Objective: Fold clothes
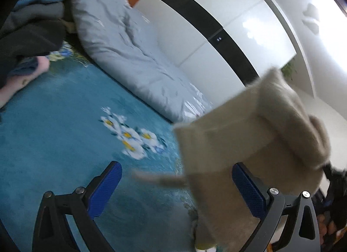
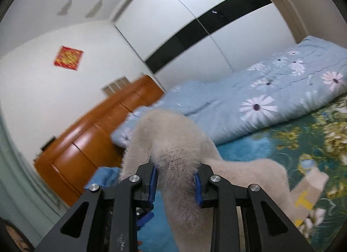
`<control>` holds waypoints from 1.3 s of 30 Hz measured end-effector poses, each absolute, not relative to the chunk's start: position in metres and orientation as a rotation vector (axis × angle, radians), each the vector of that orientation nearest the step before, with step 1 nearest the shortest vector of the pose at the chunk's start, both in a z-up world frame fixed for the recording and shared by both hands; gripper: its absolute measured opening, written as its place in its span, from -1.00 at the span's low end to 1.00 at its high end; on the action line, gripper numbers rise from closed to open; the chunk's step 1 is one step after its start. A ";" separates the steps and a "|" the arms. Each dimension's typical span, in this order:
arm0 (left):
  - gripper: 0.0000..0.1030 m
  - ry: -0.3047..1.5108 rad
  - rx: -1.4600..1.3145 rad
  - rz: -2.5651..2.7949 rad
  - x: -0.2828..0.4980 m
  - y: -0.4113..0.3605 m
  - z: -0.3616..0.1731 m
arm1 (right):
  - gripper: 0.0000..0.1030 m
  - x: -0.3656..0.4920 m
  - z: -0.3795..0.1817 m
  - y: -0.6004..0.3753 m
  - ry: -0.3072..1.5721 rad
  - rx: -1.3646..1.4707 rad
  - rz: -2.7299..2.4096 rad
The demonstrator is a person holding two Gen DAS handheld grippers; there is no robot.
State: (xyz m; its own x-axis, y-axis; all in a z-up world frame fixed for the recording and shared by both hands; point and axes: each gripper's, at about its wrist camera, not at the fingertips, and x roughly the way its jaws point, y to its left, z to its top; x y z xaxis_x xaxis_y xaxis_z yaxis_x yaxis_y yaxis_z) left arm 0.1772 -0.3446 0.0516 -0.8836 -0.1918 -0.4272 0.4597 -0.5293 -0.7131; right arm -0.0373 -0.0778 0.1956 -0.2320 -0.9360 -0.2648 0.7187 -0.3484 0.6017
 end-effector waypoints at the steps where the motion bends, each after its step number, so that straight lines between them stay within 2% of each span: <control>1: 1.00 1.261 0.422 -2.417 0.179 -0.348 0.050 | -0.44 -0.040 0.187 -0.073 -0.439 0.732 -1.825; 7: 1.00 1.309 0.517 -2.418 0.161 -0.351 0.033 | -0.43 -0.069 0.085 0.007 -0.512 0.961 -2.015; 14: 1.00 1.325 0.707 -2.462 0.116 -0.324 0.013 | -0.35 -0.063 -0.004 0.124 -0.558 1.176 -2.237; 17: 1.00 1.338 0.797 -2.481 0.096 -0.308 0.003 | -0.16 -0.054 -0.013 0.149 -0.531 1.208 -2.297; 22: 1.00 1.338 0.971 -2.444 0.072 -0.289 -0.017 | -0.15 -0.042 0.037 0.158 -0.405 1.039 -2.511; 26: 1.00 1.316 1.001 -2.461 0.065 -0.276 -0.018 | -0.02 -0.032 0.046 0.084 -0.084 0.981 -2.412; 30: 1.00 1.268 1.034 -2.509 0.057 -0.263 -0.015 | -0.01 -0.022 0.053 0.007 0.225 0.916 -2.273; 34: 1.00 1.291 1.093 -2.536 0.047 -0.251 -0.021 | -0.01 -0.022 0.032 -0.028 0.501 0.937 -2.342; 35: 1.00 1.295 1.111 -2.538 0.045 -0.249 -0.022 | -0.02 -0.026 0.028 -0.029 0.525 0.945 -2.363; 38: 1.00 1.281 1.125 -2.563 0.043 -0.243 -0.020 | -0.61 -0.035 0.021 -0.018 0.543 0.995 -2.413; 39: 1.00 1.283 1.120 -2.578 0.044 -0.243 -0.018 | -0.72 -0.036 0.022 -0.012 0.517 1.021 -2.404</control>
State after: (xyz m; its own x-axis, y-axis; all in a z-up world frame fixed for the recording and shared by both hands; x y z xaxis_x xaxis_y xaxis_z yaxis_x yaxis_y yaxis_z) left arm 0.0441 -0.2432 -0.0184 -0.7359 0.2578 -0.6260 0.3439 -0.6541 -0.6737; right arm -0.0356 -0.0124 0.0215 -0.6102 -0.2758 -0.7427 0.5566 -0.8164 -0.1541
